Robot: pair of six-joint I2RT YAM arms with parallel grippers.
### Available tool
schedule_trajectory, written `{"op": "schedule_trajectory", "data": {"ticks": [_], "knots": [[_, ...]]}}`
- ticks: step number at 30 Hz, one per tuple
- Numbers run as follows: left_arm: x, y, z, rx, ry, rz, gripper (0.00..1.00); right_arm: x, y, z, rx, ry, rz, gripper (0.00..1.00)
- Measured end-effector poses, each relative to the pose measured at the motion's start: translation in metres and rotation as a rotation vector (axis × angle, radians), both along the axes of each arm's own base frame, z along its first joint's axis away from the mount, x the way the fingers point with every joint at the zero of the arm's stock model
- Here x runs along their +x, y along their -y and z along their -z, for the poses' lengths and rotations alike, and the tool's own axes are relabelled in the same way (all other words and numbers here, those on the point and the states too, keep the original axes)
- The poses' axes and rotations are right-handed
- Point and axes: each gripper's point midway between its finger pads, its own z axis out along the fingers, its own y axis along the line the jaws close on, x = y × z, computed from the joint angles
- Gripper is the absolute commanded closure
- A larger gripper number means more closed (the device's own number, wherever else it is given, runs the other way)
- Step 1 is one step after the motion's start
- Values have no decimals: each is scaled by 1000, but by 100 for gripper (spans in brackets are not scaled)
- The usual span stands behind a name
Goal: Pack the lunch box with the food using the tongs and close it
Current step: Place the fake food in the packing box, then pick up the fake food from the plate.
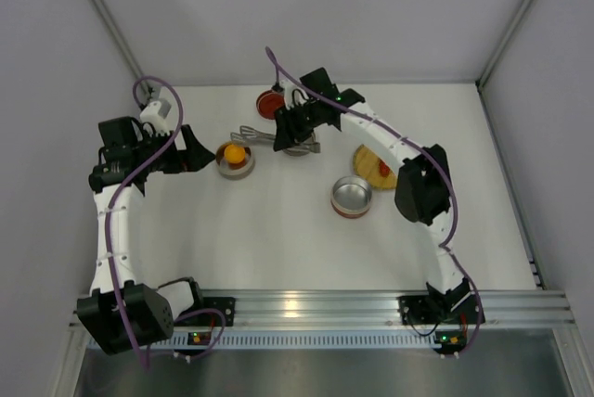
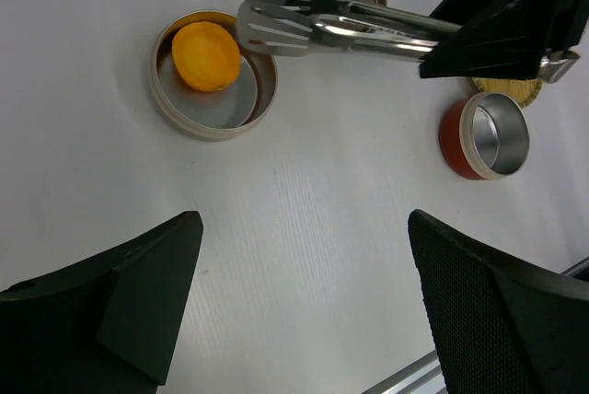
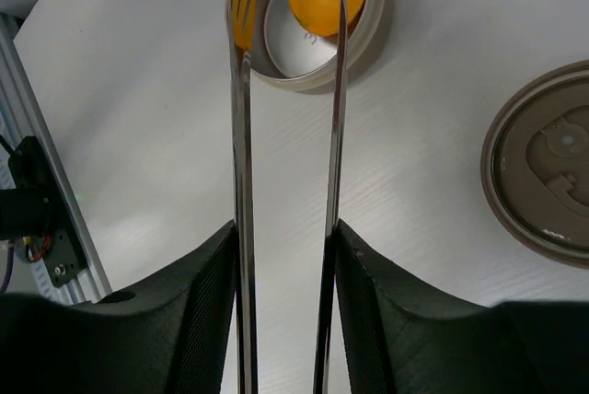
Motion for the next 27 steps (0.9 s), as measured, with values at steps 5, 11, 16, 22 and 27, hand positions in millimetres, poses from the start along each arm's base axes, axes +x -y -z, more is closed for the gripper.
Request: {"op": "schedule_trajectory", "data": {"ticks": [5,11,16,22,27], "knots": [[-5,0,2,47,33,36,2,-7,48,-58,30,79,43,59],[-15,0,17,85,18,66,2,-13,163,-101,14,184,224,62],[-17,-3,20,112,21,69,2,-33,243,-68,-96,156,371,64],[-19,-4,16,138,44,72,2,-84,308,-13,-288,31,496,63],[-21,-5,17,142,37,74,2,-104,328,-12,-366,21,573,62]]}}
